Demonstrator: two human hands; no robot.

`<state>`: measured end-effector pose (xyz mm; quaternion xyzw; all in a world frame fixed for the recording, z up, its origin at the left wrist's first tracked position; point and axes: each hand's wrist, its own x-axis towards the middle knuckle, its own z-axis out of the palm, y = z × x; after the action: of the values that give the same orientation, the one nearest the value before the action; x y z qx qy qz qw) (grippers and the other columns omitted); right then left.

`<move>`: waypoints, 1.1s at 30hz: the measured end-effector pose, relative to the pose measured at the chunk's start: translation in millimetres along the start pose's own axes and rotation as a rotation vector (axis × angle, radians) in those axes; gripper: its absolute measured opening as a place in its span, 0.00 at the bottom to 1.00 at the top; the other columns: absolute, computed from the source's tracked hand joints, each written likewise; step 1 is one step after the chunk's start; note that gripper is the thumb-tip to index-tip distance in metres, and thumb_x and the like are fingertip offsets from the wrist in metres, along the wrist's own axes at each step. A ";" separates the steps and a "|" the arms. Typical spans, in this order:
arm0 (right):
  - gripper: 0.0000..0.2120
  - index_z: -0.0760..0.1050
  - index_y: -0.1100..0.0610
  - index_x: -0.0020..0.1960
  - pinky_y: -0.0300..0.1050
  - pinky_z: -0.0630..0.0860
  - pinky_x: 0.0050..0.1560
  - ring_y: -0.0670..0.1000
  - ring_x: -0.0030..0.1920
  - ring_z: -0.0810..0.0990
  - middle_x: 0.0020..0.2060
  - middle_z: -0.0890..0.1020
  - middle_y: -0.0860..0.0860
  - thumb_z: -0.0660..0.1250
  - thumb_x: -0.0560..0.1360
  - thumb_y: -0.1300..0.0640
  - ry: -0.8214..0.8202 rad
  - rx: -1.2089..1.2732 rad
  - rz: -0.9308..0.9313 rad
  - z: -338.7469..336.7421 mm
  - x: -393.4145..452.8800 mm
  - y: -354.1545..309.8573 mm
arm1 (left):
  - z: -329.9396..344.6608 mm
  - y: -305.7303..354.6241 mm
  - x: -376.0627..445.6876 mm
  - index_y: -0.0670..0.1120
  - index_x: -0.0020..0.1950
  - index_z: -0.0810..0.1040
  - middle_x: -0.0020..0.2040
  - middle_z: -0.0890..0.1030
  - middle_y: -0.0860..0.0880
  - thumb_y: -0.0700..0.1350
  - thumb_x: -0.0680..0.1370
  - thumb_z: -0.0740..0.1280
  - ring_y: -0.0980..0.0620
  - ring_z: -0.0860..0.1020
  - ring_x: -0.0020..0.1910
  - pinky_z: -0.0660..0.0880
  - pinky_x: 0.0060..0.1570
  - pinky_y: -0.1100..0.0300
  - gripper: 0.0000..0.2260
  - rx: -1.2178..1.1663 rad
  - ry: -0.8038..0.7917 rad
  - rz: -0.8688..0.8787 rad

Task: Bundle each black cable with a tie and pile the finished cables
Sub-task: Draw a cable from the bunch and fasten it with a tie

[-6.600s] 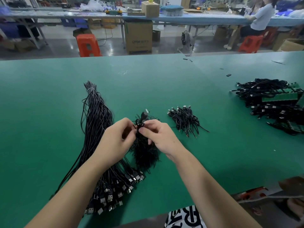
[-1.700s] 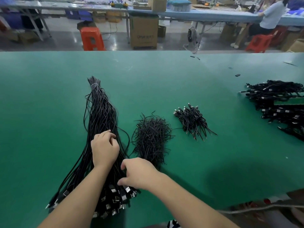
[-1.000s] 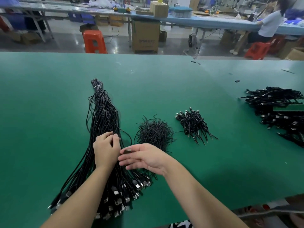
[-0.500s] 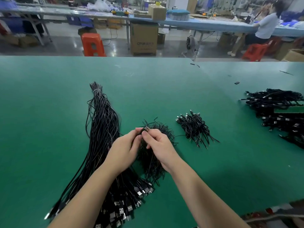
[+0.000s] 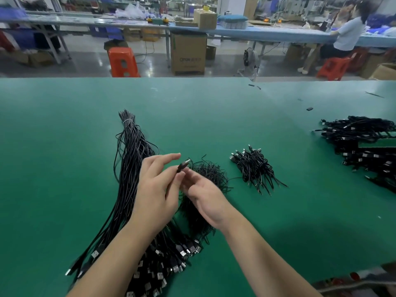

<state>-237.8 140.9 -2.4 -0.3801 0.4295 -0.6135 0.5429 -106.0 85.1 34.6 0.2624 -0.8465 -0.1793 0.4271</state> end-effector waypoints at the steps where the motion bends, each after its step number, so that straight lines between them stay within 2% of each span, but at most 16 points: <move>1: 0.20 0.75 0.55 0.66 0.49 0.71 0.71 0.50 0.66 0.77 0.62 0.81 0.53 0.57 0.80 0.71 -0.001 -0.130 0.010 4.1 -0.5 0.8 | -1.1 2.4 1.1 0.39 0.53 0.84 0.61 0.80 0.50 0.41 0.80 0.63 0.47 0.72 0.60 0.72 0.61 0.45 0.11 0.008 0.004 0.020; 3: 0.16 0.72 0.58 0.66 0.40 0.76 0.62 0.45 0.61 0.80 0.59 0.81 0.52 0.59 0.82 0.71 0.005 -0.242 0.030 10.7 0.4 8.0 | -0.6 7.9 1.8 0.40 0.54 0.84 0.60 0.81 0.51 0.42 0.80 0.63 0.46 0.73 0.61 0.71 0.61 0.45 0.12 0.022 -0.018 0.068; 5: 0.12 0.74 0.61 0.58 0.33 0.78 0.45 0.42 0.44 0.84 0.46 0.83 0.53 0.54 0.83 0.72 0.055 -0.011 0.103 16.8 2.0 5.1 | 0.8 11.3 -0.7 0.40 0.55 0.84 0.60 0.82 0.51 0.41 0.79 0.65 0.46 0.74 0.61 0.71 0.61 0.44 0.10 0.039 -0.032 0.107; 6: 0.13 0.75 0.61 0.51 0.34 0.78 0.39 0.43 0.37 0.84 0.39 0.83 0.53 0.52 0.83 0.69 0.093 0.072 0.142 17.9 4.1 5.0 | 1.7 12.4 -2.6 0.40 0.54 0.84 0.60 0.82 0.51 0.39 0.78 0.66 0.46 0.74 0.62 0.71 0.61 0.44 0.10 0.043 -0.038 0.122; 8: 0.19 0.79 0.61 0.42 0.37 0.79 0.34 0.47 0.31 0.83 0.30 0.82 0.53 0.52 0.83 0.62 0.155 0.235 0.219 13.0 7.5 9.8 | 3.7 14.5 -5.6 0.40 0.54 0.84 0.60 0.82 0.51 0.38 0.78 0.66 0.46 0.74 0.62 0.71 0.62 0.45 0.09 0.032 -0.046 0.142; 10: 0.21 0.82 0.59 0.38 0.36 0.78 0.34 0.46 0.32 0.83 0.29 0.82 0.51 0.55 0.81 0.61 0.128 0.295 0.211 18.4 2.1 7.6 | 3.9 17.3 -5.7 0.40 0.54 0.84 0.59 0.82 0.52 0.41 0.80 0.63 0.48 0.75 0.62 0.71 0.63 0.49 0.11 -0.005 -0.044 0.130; 12: 0.21 0.83 0.56 0.41 0.33 0.77 0.37 0.41 0.35 0.82 0.32 0.83 0.46 0.55 0.83 0.63 0.131 0.125 0.134 23.9 -7.4 12.0 | 3.5 19.5 -4.2 0.42 0.54 0.84 0.57 0.82 0.54 0.45 0.81 0.61 0.53 0.76 0.61 0.71 0.63 0.55 0.13 -0.048 -0.047 0.069; 15: 0.15 0.81 0.57 0.48 0.35 0.76 0.46 0.43 0.43 0.81 0.40 0.84 0.46 0.58 0.86 0.54 0.072 -0.160 0.027 23.7 -25.2 18.7 | 1.1 24.5 -1.4 0.48 0.52 0.84 0.48 0.85 0.57 0.47 0.82 0.60 0.58 0.82 0.50 0.76 0.51 0.63 0.12 -0.234 -0.075 -0.159; 17: 0.19 0.80 0.58 0.44 0.42 0.77 0.46 0.49 0.38 0.80 0.37 0.82 0.53 0.60 0.84 0.47 0.074 -0.192 0.045 21.8 -35.9 18.0 | 0.7 31.1 3.5 0.49 0.48 0.82 0.45 0.86 0.50 0.47 0.84 0.59 0.53 0.84 0.40 0.79 0.41 0.61 0.12 -0.567 -0.084 -0.363; 20: 0.16 0.80 0.47 0.40 0.53 0.77 0.49 0.50 0.36 0.78 0.33 0.81 0.49 0.60 0.81 0.44 -0.001 -0.262 0.058 17.1 -52.2 17.1 | -6.4 41.1 15.4 0.49 0.45 0.81 0.38 0.83 0.44 0.46 0.85 0.57 0.49 0.75 0.26 0.72 0.26 0.59 0.15 -0.993 -0.038 -0.548; 22: 0.13 0.80 0.45 0.41 0.58 0.74 0.49 0.53 0.40 0.77 0.36 0.81 0.47 0.61 0.79 0.42 -0.037 -0.397 0.068 14.1 -57.1 17.7 | -13.8 42.5 27.8 0.49 0.44 0.82 0.34 0.78 0.47 0.46 0.84 0.57 0.54 0.66 0.23 0.64 0.24 0.63 0.16 -1.156 0.016 -0.601; 25: 0.12 0.80 0.48 0.44 0.53 0.75 0.52 0.50 0.44 0.77 0.42 0.83 0.51 0.63 0.79 0.43 0.018 -0.450 0.100 8.4 -57.5 17.0 | -29.2 37.4 50.0 0.48 0.46 0.82 0.32 0.74 0.50 0.48 0.84 0.59 0.56 0.62 0.26 0.61 0.24 0.64 0.14 -1.328 0.102 -0.648; 27: 0.11 0.80 0.48 0.45 0.49 0.74 0.56 0.53 0.45 0.78 0.44 0.83 0.55 0.64 0.81 0.46 0.084 -0.491 0.095 4.9 -56.1 14.0 | -36.0 28.0 61.6 0.47 0.47 0.81 0.31 0.73 0.51 0.49 0.84 0.60 0.56 0.62 0.26 0.60 0.24 0.64 0.13 -1.304 0.106 -0.661; 29: 0.10 0.80 0.48 0.43 0.50 0.78 0.59 0.53 0.46 0.81 0.40 0.83 0.52 0.65 0.82 0.49 0.184 -0.376 0.092 0.2 -54.1 8.7 | -36.8 12.5 65.7 0.45 0.48 0.80 0.30 0.71 0.51 0.49 0.84 0.60 0.55 0.61 0.25 0.57 0.24 0.64 0.13 -1.144 0.037 -0.676; 31: 0.10 0.81 0.54 0.44 0.46 0.80 0.49 0.51 0.39 0.78 0.34 0.78 0.50 0.67 0.78 0.49 0.276 -0.109 0.084 -6.0 -52.1 -1.1 | -30.7 -4.7 61.6 0.44 0.46 0.78 0.28 0.70 0.50 0.48 0.85 0.59 0.54 0.60 0.24 0.57 0.22 0.64 0.14 -0.891 -0.066 -0.708; 33: 0.13 0.81 0.59 0.45 0.41 0.73 0.35 0.49 0.32 0.70 0.30 0.72 0.50 0.67 0.76 0.49 0.314 0.093 0.052 -10.3 -50.8 -14.6 | -19.9 -16.5 49.1 0.44 0.44 0.78 0.27 0.74 0.50 0.48 0.85 0.58 0.53 0.65 0.24 0.63 0.22 0.62 0.15 -0.603 -0.208 -0.700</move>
<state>-246.2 193.1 7.9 -0.2426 0.4898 -0.6704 0.5018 -109.4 41.0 68.2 0.3771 -0.6556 -0.5755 0.3111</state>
